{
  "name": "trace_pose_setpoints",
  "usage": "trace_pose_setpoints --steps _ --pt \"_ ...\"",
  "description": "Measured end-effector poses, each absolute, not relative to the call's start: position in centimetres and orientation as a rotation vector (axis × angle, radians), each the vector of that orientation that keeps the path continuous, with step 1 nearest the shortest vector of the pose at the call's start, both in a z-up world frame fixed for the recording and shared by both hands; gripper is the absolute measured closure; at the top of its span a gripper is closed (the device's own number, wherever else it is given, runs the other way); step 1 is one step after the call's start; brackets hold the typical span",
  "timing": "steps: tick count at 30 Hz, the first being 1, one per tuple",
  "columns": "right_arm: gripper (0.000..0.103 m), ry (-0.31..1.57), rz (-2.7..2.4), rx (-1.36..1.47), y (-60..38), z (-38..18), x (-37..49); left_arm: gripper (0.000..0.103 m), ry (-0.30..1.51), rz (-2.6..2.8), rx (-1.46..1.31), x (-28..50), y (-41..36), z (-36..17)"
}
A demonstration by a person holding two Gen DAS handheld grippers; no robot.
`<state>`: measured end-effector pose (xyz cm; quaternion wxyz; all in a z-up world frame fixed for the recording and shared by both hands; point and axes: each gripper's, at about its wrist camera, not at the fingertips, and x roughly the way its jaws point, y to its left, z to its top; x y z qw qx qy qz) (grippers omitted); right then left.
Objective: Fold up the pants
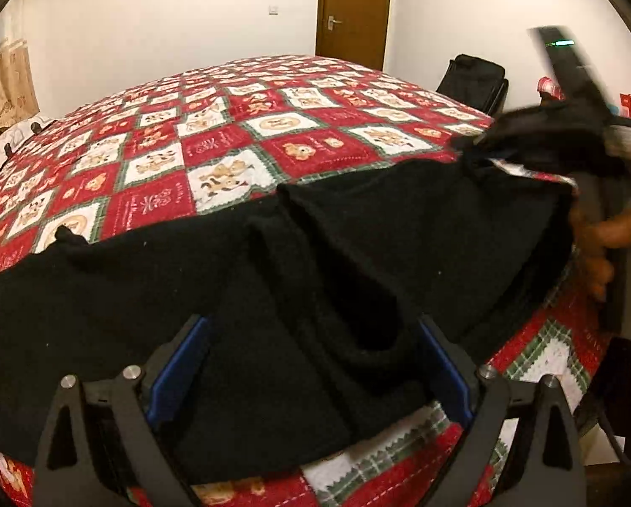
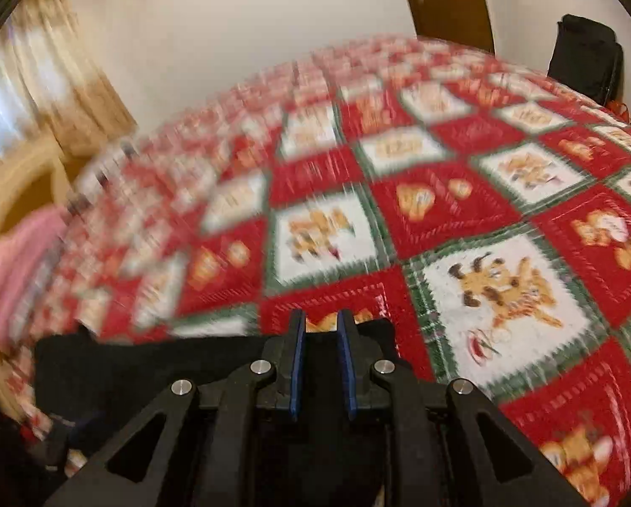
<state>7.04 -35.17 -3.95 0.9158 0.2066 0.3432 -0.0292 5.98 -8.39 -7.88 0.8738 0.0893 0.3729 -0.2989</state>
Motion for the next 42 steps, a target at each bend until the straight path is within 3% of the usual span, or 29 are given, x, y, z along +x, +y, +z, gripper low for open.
trace_pose_setpoints --steps 4,10,14,16,20,31,38,42 --pt "0.086 0.644 -0.046 0.257 -32.6 -1.8 2.8 0.005 0.769 -0.628 0.186 5.9 -8.9 -8.0" --pt "0.086 0.722 -0.035 0.099 -30.4 -6.8 -0.6 0.005 0.777 -0.635 0.193 6.0 -8.3 -8.0" --pt "0.086 0.669 0.002 0.152 -29.8 -4.3 -1.0 0.005 0.737 -0.643 0.172 5.4 -6.7 -6.5" --pt "0.085 0.610 0.058 0.174 -28.6 -2.9 -1.2 0.005 0.693 -0.600 0.150 5.3 -4.6 -5.3" --pt "0.071 0.624 0.223 0.246 -24.4 -2.9 1.1 0.005 0.672 -0.441 0.068 6.5 0.8 -4.2" --pt "0.071 0.719 0.309 0.293 -15.8 -6.9 5.5 0.005 0.603 0.189 -0.173 8.6 20.6 -4.7" --pt "0.070 0.731 0.332 0.433 -16.9 -8.9 5.5 0.008 0.663 0.139 -0.273 10.7 23.1 -8.4" --pt "0.052 0.709 0.342 0.393 -16.0 -8.6 4.9 0.016 0.665 0.117 -0.309 10.3 22.5 -9.4"
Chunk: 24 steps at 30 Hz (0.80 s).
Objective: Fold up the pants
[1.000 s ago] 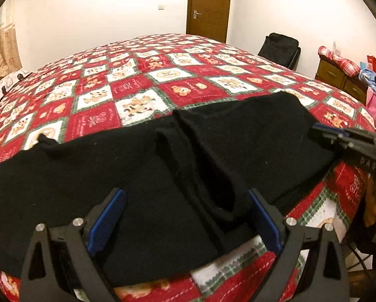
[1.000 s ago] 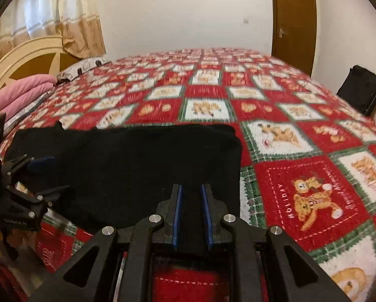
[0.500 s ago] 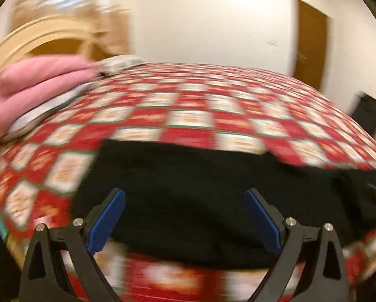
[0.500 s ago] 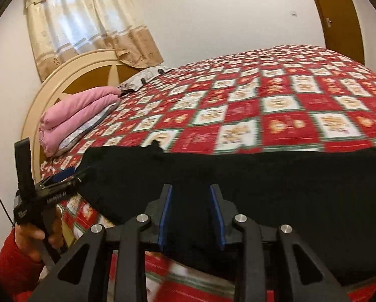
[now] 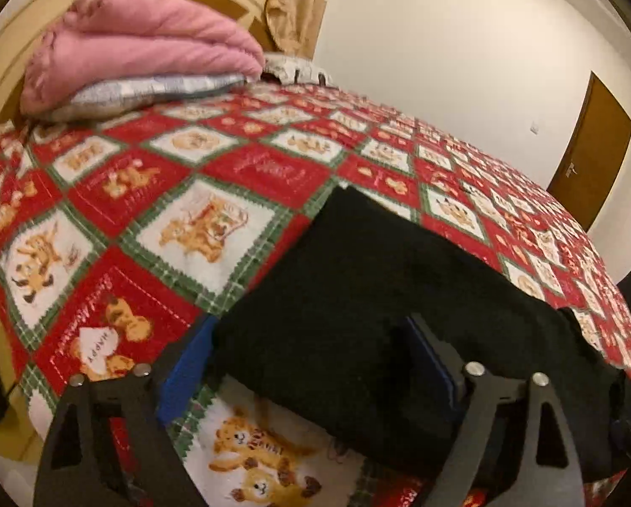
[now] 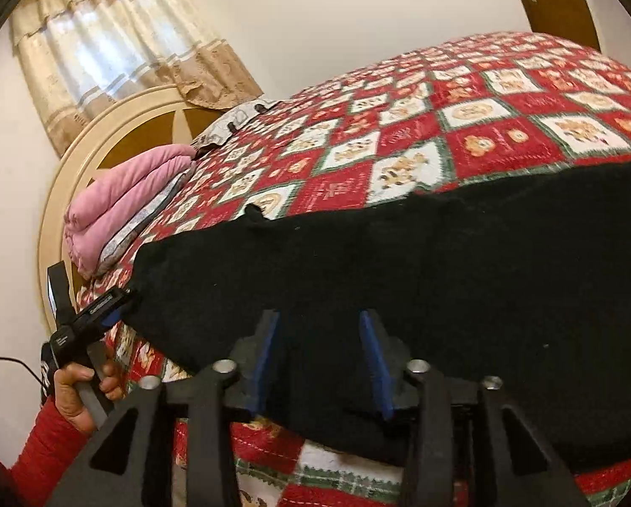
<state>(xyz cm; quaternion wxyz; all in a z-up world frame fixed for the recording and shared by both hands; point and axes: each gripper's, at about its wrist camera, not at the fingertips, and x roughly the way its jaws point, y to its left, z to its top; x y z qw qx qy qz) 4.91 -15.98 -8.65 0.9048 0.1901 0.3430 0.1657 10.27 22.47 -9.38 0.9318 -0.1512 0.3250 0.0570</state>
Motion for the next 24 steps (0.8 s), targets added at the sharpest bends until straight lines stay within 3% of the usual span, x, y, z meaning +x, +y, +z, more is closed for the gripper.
trace_pose_setpoints --steps 3,6,14,15,17,24 --pt "0.043 0.705 0.350 0.355 -15.2 -8.5 4.8 0.027 0.674 0.115 -0.323 10.2 22.9 -9.4" --pt "0.043 0.701 0.348 0.347 -15.1 -8.5 4.7 0.055 0.667 0.072 -0.387 10.0 23.8 -8.9" --pt "0.043 0.696 0.362 0.379 -15.5 -8.6 4.7 0.052 0.659 0.091 -0.398 10.4 23.1 -9.2" --pt "0.042 0.697 0.362 0.379 -15.5 -8.6 4.7 0.055 0.663 0.092 -0.395 10.4 23.0 -9.1" --pt "0.042 0.697 0.363 0.378 -15.6 -8.6 4.7 0.073 0.668 0.054 -0.401 10.5 22.9 -8.6" --pt "0.042 0.667 0.412 0.467 -17.2 -7.0 4.2 0.075 0.575 -0.033 -0.297 9.7 19.6 -3.9"
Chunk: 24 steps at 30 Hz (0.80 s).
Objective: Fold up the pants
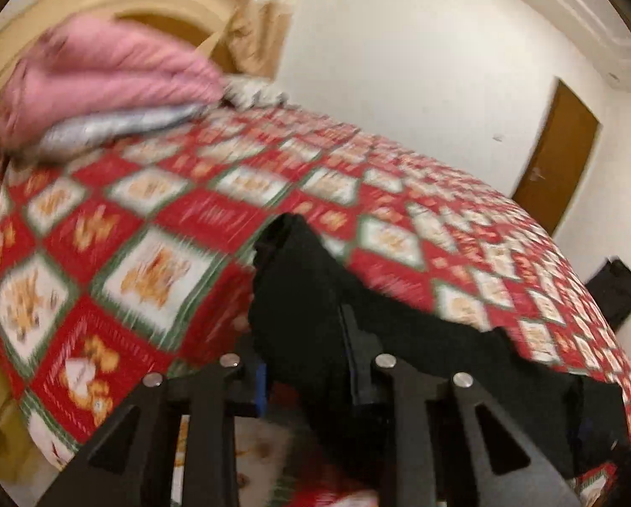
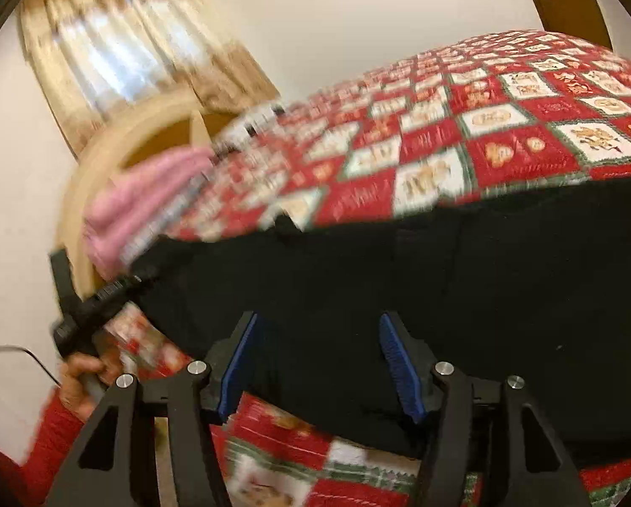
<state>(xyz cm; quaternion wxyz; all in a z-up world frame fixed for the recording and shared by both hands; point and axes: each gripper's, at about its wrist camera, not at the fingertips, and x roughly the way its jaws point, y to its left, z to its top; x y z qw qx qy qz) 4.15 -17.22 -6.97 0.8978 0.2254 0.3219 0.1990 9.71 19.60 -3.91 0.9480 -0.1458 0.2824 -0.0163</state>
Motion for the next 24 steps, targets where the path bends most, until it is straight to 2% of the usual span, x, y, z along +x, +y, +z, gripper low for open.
trace_pose_setpoints --steps 5,10,15,18,24 --pt "0.042 0.560 0.304 0.529 -22.3 -3.7 2.4 0.076 0.466 -0.201 -0.164 7.7 13.5 0.8" --pt "0.042 0.551 0.263 0.681 -27.2 -3.2 2.4 0.076 0.434 -0.469 -0.040 5.1 4.8 2.2" --pt "0.042 0.544 0.353 0.890 -30.2 -4.1 2.8 0.076 0.480 -0.687 0.087 3.1 -4.2 -0.5" --pt "0.042 0.619 0.374 0.932 -30.4 -5.7 3.4 0.076 0.531 -0.743 0.186 2.4 -8.1 -3.5" --pt "0.042 0.692 0.431 0.971 -29.9 -7.6 4.1 0.076 0.514 -0.718 0.266 1.6 -8.6 -5.1"
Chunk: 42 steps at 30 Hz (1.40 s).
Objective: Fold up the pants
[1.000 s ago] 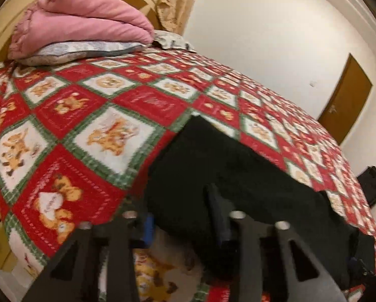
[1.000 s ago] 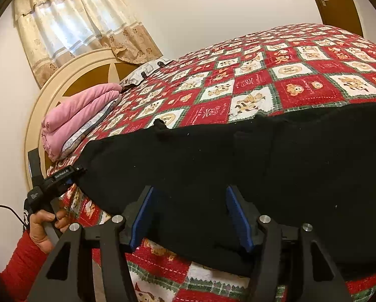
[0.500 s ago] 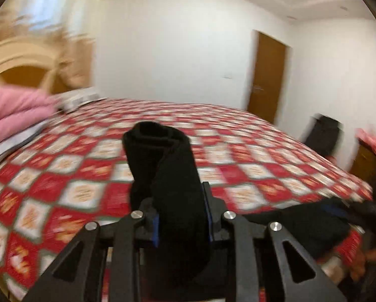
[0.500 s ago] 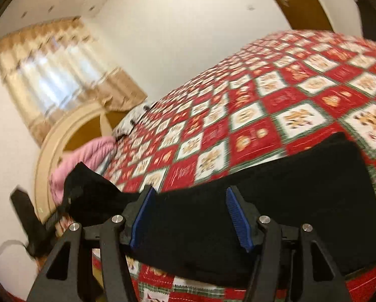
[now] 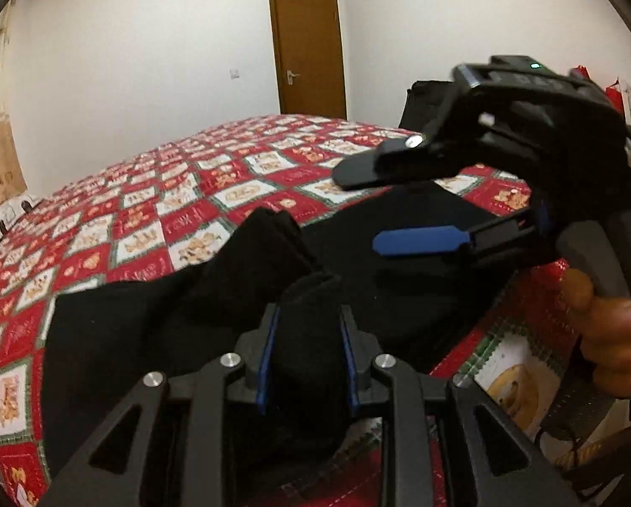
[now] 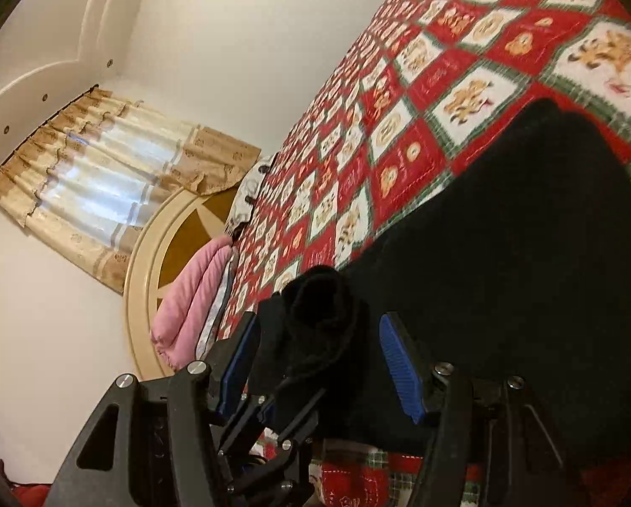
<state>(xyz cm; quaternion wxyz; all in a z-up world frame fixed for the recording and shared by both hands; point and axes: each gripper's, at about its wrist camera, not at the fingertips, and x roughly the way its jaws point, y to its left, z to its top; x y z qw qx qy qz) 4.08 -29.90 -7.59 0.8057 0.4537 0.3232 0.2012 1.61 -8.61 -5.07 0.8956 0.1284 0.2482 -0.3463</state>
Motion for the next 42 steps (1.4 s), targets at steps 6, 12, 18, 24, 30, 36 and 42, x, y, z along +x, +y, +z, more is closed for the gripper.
trace_pose_setpoints --steps 6,12,18,24,30,36,42 --pt "0.033 0.773 0.479 0.924 -28.1 -7.6 6.2 0.076 0.484 -0.711 0.281 1.0 -9.2 -5.1" --pt "0.062 0.793 0.514 0.749 -24.5 -6.8 7.6 0.076 0.467 -0.721 0.250 0.1 -8.5 -4.8" --pt "0.080 0.808 0.475 0.627 -23.3 -6.3 7.6 0.076 0.466 -0.729 0.247 0.0 -9.0 -4.1" --pt "0.081 0.768 0.461 0.597 -27.1 -3.7 6.4 0.076 0.447 -0.819 0.209 -0.4 -12.3 -1.5" --pt "0.081 0.778 0.368 0.540 -32.5 -2.6 4.6 0.076 0.444 -0.909 0.218 -1.6 -18.0 -1.5" --pt "0.081 0.818 0.269 0.496 -35.9 -4.8 4.7 0.076 0.515 -0.931 0.211 -0.6 -22.0 -3.4" --pt "0.080 0.816 0.267 0.588 -37.8 -7.5 4.8 0.059 0.573 -0.946 0.207 -0.4 -22.0 -4.2"
